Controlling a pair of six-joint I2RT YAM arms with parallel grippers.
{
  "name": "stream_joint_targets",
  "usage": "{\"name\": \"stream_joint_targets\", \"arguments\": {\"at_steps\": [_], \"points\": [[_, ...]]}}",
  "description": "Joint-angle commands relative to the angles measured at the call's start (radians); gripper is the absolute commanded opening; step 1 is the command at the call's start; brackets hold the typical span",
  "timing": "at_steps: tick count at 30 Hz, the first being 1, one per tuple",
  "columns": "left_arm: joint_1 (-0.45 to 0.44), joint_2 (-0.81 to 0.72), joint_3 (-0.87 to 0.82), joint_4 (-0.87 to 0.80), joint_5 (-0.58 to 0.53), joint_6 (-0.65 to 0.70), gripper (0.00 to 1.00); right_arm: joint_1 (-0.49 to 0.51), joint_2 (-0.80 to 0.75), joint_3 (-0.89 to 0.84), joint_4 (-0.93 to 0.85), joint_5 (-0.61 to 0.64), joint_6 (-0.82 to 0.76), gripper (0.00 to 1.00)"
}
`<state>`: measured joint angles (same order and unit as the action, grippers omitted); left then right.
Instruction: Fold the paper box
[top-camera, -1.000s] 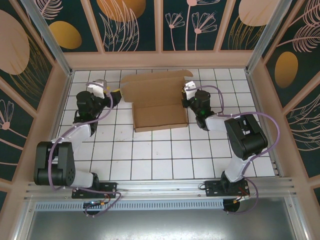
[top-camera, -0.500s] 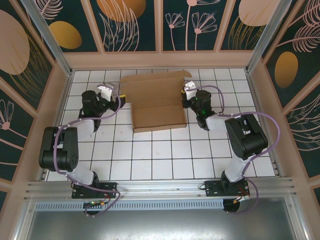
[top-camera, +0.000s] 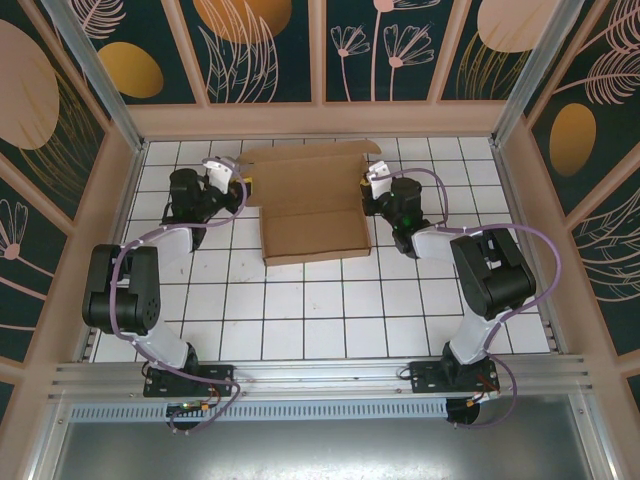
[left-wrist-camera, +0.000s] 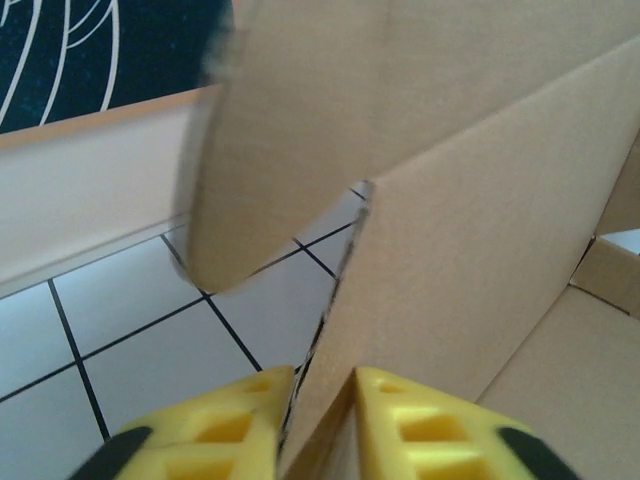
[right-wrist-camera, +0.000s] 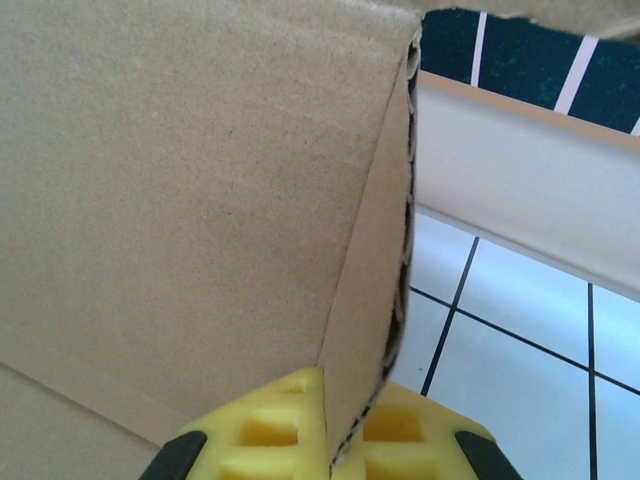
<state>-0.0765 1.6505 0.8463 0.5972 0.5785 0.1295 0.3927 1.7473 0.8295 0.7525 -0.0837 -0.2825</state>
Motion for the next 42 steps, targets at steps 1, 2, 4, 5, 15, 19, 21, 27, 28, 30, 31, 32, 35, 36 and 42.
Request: {"name": "stream_joint_targets", "arguments": {"at_steps": [1,2,4,5,15,19,21,27,28,30,31,32,35,36,42], "points": [[-0.022,0.014,0.026,-0.036,-0.014,0.004,0.14,0.015,-0.012,0.022,-0.053,-0.013,-0.019,0.00],[-0.033,0.012,0.028,-0.040,-0.033,-0.006,0.10,0.022,-0.014,0.023,-0.055,-0.003,-0.016,0.00],[-0.052,0.004,0.031,-0.045,-0.073,-0.033,0.03,0.038,-0.014,0.030,-0.063,0.037,-0.011,0.00],[-0.065,-0.001,0.030,-0.044,-0.097,-0.052,0.00,0.052,-0.012,0.037,-0.071,0.063,-0.006,0.00],[-0.231,-0.095,-0.056,0.055,-0.574,-0.367,0.00,0.194,0.028,0.094,-0.110,0.445,0.192,0.00],[-0.289,-0.089,-0.047,0.029,-0.706,-0.507,0.00,0.223,0.032,0.164,-0.219,0.535,0.367,0.00],[-0.303,-0.087,-0.048,0.027,-0.728,-0.566,0.00,0.242,0.033,0.177,-0.228,0.538,0.418,0.00],[-0.332,-0.095,-0.059,0.048,-0.755,-0.632,0.00,0.300,0.054,0.210,-0.220,0.569,0.453,0.00],[-0.334,-0.096,-0.068,0.062,-0.758,-0.635,0.00,0.303,0.053,0.204,-0.214,0.569,0.453,0.00],[-0.337,-0.103,-0.100,0.109,-0.772,-0.641,0.00,0.305,0.044,0.176,-0.187,0.571,0.467,0.00],[-0.337,-0.106,-0.113,0.125,-0.775,-0.644,0.00,0.305,0.039,0.164,-0.175,0.570,0.472,0.00],[-0.338,-0.108,-0.129,0.145,-0.770,-0.647,0.00,0.305,0.033,0.144,-0.151,0.561,0.473,0.00],[-0.343,-0.118,-0.191,0.222,-0.752,-0.674,0.00,0.307,0.023,0.089,-0.075,0.550,0.479,0.00],[-0.346,-0.121,-0.206,0.239,-0.752,-0.682,0.00,0.307,0.021,0.071,-0.053,0.551,0.485,0.00],[-0.361,-0.139,-0.287,0.310,-0.748,-0.692,0.00,0.338,0.017,-0.068,0.170,0.583,0.542,0.00]]}}
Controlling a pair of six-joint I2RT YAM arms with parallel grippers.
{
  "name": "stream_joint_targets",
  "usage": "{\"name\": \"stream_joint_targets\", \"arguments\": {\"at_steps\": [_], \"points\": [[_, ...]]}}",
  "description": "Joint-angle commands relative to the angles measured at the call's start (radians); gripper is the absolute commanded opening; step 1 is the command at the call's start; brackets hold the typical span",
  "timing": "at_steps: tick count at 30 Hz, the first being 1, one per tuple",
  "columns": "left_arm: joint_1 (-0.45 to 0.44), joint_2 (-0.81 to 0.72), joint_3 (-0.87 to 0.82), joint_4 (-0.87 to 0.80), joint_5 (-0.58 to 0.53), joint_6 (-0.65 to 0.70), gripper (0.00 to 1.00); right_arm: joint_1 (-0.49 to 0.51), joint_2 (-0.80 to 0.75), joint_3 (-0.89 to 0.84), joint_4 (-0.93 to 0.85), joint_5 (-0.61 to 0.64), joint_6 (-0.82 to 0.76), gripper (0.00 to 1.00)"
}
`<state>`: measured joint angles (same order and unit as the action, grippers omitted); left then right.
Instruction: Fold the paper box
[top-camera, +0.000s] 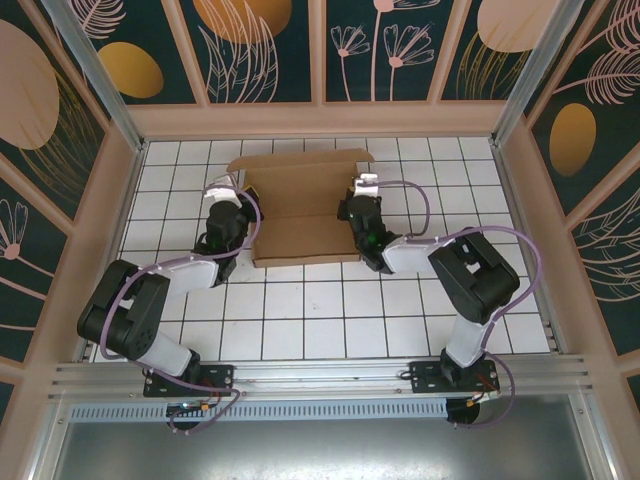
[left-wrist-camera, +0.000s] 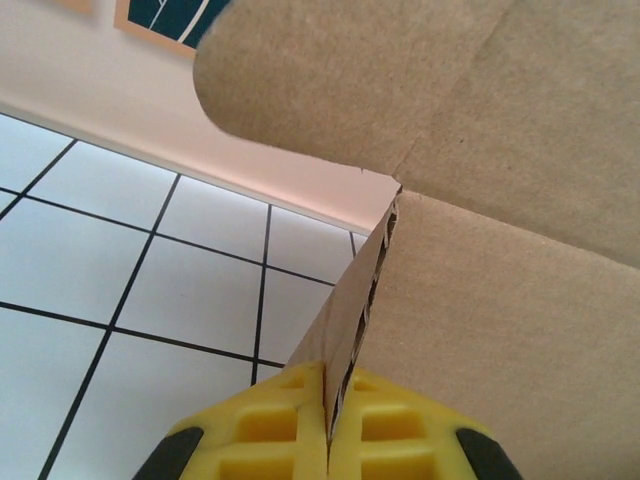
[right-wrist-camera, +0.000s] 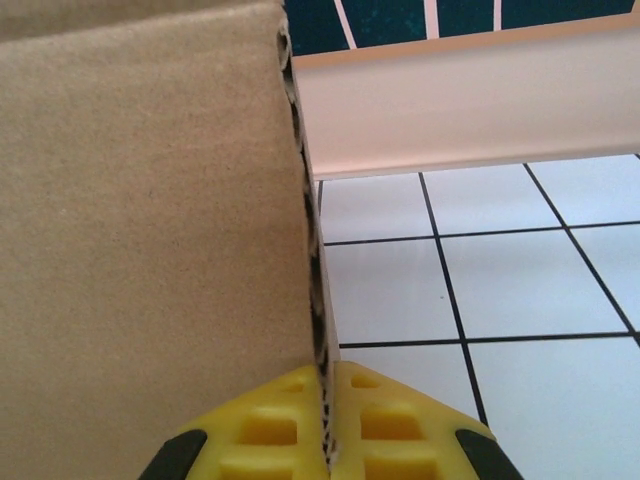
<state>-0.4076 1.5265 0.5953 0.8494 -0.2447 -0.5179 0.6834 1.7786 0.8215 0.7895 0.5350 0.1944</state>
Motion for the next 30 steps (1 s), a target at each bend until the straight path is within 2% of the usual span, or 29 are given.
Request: {"name": "stream_joint_targets", "arguments": {"at_steps": [1,11,23,30], "points": [[-0.031,-0.019,-0.046,0.066,0.076,-0.049,0.00,0.052,-0.011,-0.073,0.156,-0.039,0.072,0.00],[-0.039,-0.021,-0.146,0.135,0.090,-0.174,0.01,0.070,0.011,-0.172,0.260,-0.031,0.146,0.00],[-0.045,-0.030,-0.210,0.107,0.100,-0.242,0.02,0.088,0.016,-0.281,0.306,-0.026,0.211,0.00],[-0.045,-0.048,-0.252,0.076,0.147,-0.297,0.02,0.113,0.031,-0.321,0.340,-0.025,0.224,0.00]]}}
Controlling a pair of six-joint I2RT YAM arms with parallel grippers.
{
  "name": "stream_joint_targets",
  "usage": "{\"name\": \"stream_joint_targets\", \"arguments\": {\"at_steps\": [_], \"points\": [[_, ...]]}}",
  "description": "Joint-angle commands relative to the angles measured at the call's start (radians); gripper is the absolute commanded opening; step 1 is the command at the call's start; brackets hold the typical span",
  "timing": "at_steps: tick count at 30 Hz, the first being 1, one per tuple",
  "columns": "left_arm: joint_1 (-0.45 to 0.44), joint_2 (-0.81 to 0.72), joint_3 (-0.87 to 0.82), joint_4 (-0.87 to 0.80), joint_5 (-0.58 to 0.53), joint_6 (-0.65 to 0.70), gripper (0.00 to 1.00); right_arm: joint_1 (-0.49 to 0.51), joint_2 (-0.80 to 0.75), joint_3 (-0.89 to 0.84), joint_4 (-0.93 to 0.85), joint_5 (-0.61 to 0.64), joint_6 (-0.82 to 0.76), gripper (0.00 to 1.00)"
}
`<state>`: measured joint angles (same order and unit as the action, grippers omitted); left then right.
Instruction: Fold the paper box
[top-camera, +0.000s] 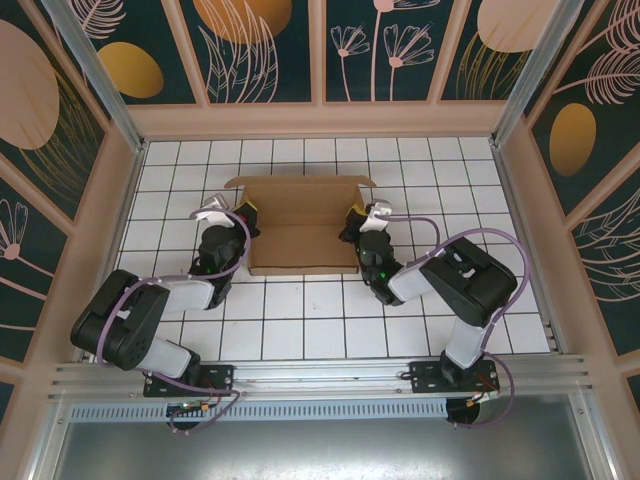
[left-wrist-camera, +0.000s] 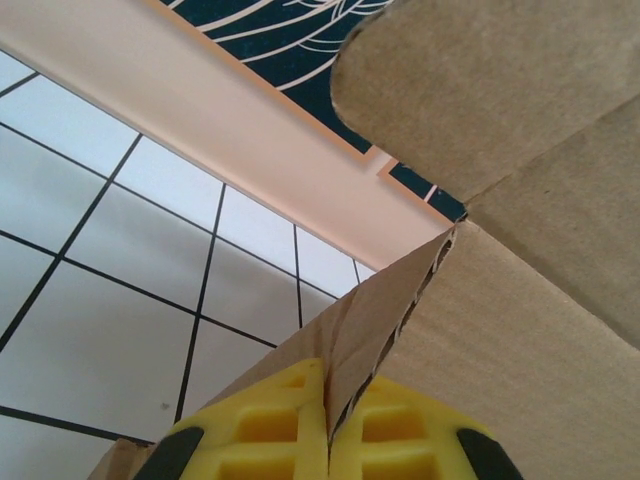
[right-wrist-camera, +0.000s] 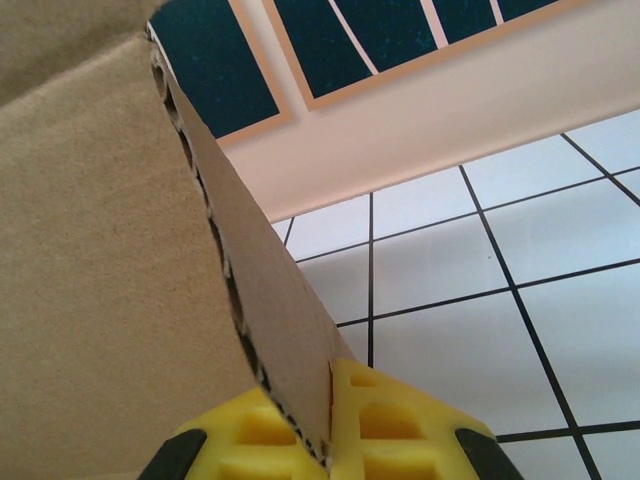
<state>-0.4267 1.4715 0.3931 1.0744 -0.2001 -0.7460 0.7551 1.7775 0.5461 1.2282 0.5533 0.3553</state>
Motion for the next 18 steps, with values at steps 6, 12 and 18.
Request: {"name": "stream_joint_targets", "arguments": {"at_steps": [6,12,18], "points": [[-0.025,-0.049,-0.064,-0.261,0.097,-0.034,0.02,0.065,0.051,-0.090,-0.035,-0.031,0.056,0.00],[-0.025,-0.078,-0.084,-0.292,0.098,-0.032,0.01,0.088,0.072,-0.167,0.100,-0.014,0.029,0.00],[-0.026,-0.087,-0.112,-0.163,0.074,0.067,0.00,0.096,0.112,-0.183,0.310,0.010,-0.152,0.00]]}}
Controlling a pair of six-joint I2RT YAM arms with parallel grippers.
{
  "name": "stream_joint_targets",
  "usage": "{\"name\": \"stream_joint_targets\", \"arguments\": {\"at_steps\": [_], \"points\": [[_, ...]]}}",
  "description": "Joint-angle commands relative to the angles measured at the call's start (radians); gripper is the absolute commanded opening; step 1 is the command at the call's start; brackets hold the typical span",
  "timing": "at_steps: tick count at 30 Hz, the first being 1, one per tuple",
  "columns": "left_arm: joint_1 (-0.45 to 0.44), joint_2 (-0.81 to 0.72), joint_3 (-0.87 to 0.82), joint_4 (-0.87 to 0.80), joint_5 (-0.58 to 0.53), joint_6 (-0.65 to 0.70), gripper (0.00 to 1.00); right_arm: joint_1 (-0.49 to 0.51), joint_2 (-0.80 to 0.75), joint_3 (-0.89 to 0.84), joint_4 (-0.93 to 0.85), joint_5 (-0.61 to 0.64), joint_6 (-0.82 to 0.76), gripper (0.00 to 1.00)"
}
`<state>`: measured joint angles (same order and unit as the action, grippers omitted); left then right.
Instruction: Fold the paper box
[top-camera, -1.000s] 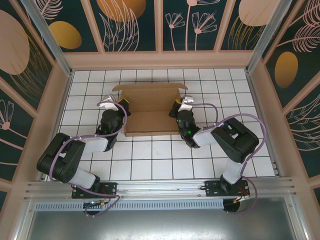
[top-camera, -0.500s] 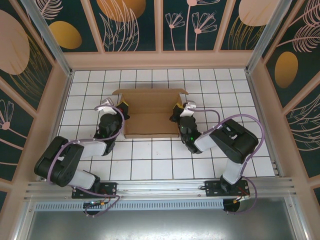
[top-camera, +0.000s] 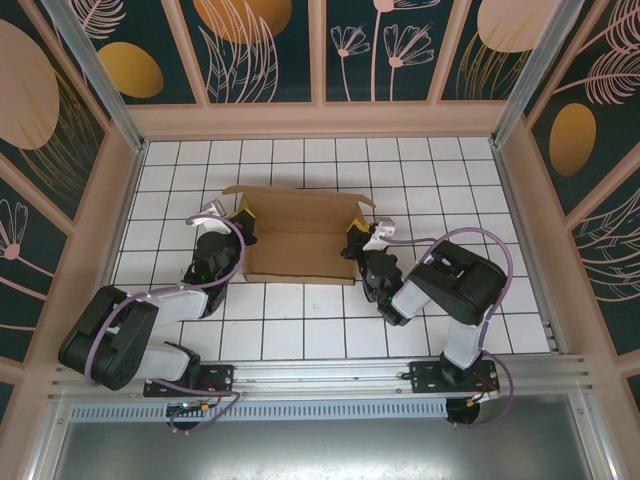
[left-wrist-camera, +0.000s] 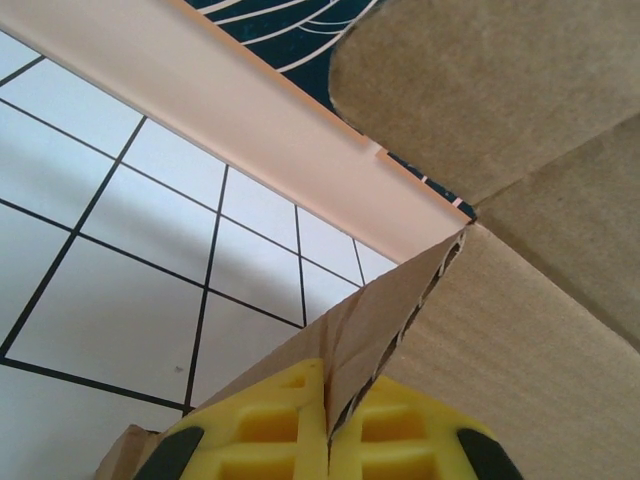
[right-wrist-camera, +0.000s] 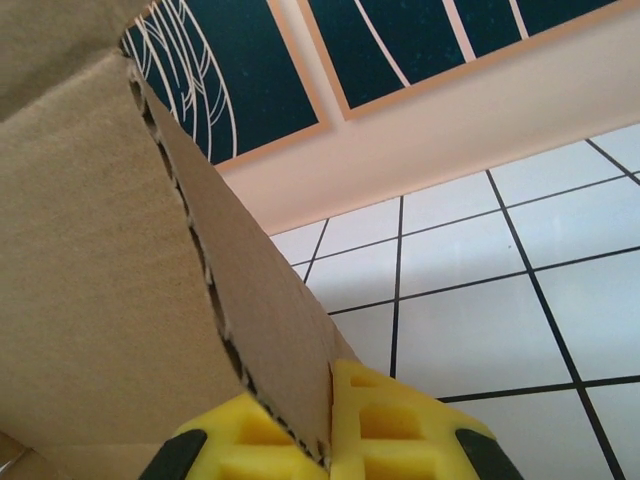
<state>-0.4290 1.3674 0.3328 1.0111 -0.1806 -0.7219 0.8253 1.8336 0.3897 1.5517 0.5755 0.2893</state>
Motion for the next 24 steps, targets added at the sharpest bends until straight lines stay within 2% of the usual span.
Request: {"name": "stream_joint_targets", "arguments": {"at_steps": [1,5,13,17,24], "points": [[-0.023,0.020,-0.062,-0.054,0.043,0.069,0.00,0.027,0.070,-0.022,0.021,-0.006,-0.128,0.00],[-0.024,0.059,-0.091,0.111,0.033,0.152,0.00,0.029,0.124,-0.012,0.149,0.039,-0.241,0.00],[-0.039,0.146,-0.184,0.334,0.046,0.183,0.00,0.064,0.168,0.005,0.162,0.042,-0.272,0.00],[-0.043,0.142,-0.222,0.351,0.015,0.171,0.00,0.083,0.160,-0.009,0.164,0.057,-0.276,0.00],[-0.046,0.088,-0.265,0.270,-0.023,0.142,0.00,0.101,0.163,-0.058,0.171,0.055,-0.247,0.00]]}}
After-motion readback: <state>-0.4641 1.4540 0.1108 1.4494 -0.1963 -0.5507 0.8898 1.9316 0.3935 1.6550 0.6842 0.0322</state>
